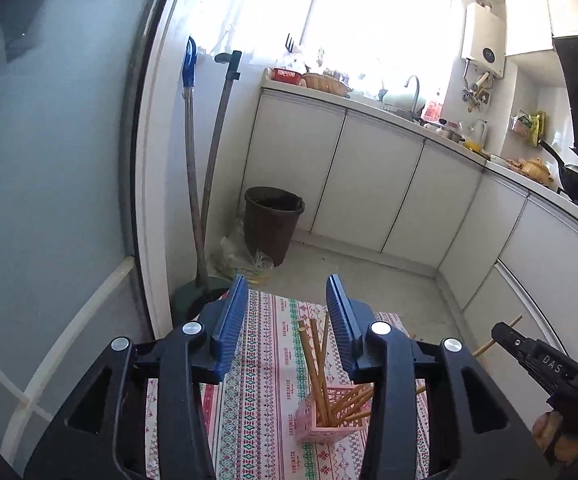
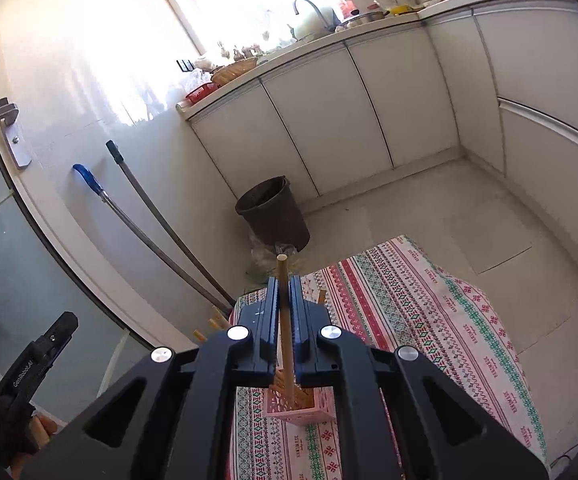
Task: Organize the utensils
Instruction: 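Open both grippers to drop the chopsticks into the pink holder, then move both grippers back over the two black chopsticks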
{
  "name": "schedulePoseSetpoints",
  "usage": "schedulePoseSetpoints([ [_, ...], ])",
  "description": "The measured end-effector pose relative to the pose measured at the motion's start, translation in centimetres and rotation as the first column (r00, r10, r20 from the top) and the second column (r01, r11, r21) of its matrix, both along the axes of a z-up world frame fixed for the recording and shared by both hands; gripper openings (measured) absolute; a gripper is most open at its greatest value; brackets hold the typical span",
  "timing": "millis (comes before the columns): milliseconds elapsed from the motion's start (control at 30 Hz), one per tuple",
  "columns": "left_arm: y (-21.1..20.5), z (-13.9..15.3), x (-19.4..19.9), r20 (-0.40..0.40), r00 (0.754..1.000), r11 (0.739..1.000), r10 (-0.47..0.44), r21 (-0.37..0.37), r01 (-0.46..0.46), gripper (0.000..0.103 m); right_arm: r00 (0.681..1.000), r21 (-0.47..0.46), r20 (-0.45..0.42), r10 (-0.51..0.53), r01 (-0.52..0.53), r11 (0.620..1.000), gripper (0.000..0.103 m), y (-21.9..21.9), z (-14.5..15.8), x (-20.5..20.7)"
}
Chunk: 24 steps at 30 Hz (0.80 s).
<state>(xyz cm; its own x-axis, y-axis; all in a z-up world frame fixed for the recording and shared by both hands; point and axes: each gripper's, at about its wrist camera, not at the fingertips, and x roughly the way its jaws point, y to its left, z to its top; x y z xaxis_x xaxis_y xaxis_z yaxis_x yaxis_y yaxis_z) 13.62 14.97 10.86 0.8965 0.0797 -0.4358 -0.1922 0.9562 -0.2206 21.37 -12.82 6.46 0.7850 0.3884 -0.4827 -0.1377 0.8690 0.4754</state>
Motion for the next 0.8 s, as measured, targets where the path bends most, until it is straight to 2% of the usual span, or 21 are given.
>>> schedulePoseSetpoints([
  [100, 0.0, -1.1, 0.5, -0.031, 0.999, 1.000, -0.009, -0.002, 0.009, 0.039, 1.000, -0.019, 0.002, -0.001, 0.001, 1.000, 0.006, 1.3, -1.2, 1.1],
  [200, -0.5, -1.8, 0.8, -0.054, 0.998, 0.999, -0.036, -0.005, 0.036, 0.039, 0.999, -0.040, 0.009, 0.045, -0.044, 0.998, 0.010, 2.5, -2.3, 1.8],
  [233, -0.7, -2.0, 0.9, -0.058, 0.997, 0.999, -0.048, -0.008, 0.048, 0.039, 0.998, -0.052, 0.005, 0.056, -0.055, 0.997, 0.014, 2.7, -2.5, 1.7],
  [267, -1.2, -2.1, 0.9, -0.062, 0.996, 0.998, -0.066, -0.007, 0.065, 0.039, 0.998, -0.071, 0.011, 0.058, -0.057, 0.996, 0.023, 2.9, -2.4, 1.4],
  [300, -1.6, -2.2, 0.9, -0.064, 0.995, 0.997, -0.076, 0.000, 0.076, 0.039, 0.998, -0.092, 0.021, 0.052, -0.050, 0.995, 0.028, 2.9, -2.2, 0.9],
  [367, -2.7, -2.4, 0.7, -0.069, 0.993, 0.995, -0.095, 0.028, 0.097, 0.042, 0.998, -0.138, 0.046, 0.033, -0.026, 0.990, 0.034, 2.7, -1.8, -0.1],
  [433, -4.0, -2.7, 0.5, -0.069, 0.992, 0.992, -0.106, 0.064, 0.111, 0.047, 0.999, -0.174, 0.050, 0.021, -0.012, 0.985, 0.036, 2.3, -1.7, -1.0],
  [567, -6.4, -3.3, -0.2, -0.065, 0.991, 0.983, -0.118, 0.133, 0.126, 0.056, 0.999, -0.205, 0.041, -0.003, 0.011, 0.979, 0.043, 0.9, -2.0, -2.3],
  [633, -7.2, -3.7, -0.4, -0.069, 0.990, 0.980, -0.123, 0.151, 0.133, 0.065, 0.999, -0.222, 0.033, -0.012, 0.019, 0.975, 0.046, 0.3, -2.4, -3.1],
  [800, -9.0, -5.4, -0.8, -0.100, 0.986, 0.971, -0.131, 0.188, 0.148, 0.070, 0.999, -0.280, 0.019, -0.041, 0.045, 0.959, 0.061, -1.2, -3.5, -4.8],
])
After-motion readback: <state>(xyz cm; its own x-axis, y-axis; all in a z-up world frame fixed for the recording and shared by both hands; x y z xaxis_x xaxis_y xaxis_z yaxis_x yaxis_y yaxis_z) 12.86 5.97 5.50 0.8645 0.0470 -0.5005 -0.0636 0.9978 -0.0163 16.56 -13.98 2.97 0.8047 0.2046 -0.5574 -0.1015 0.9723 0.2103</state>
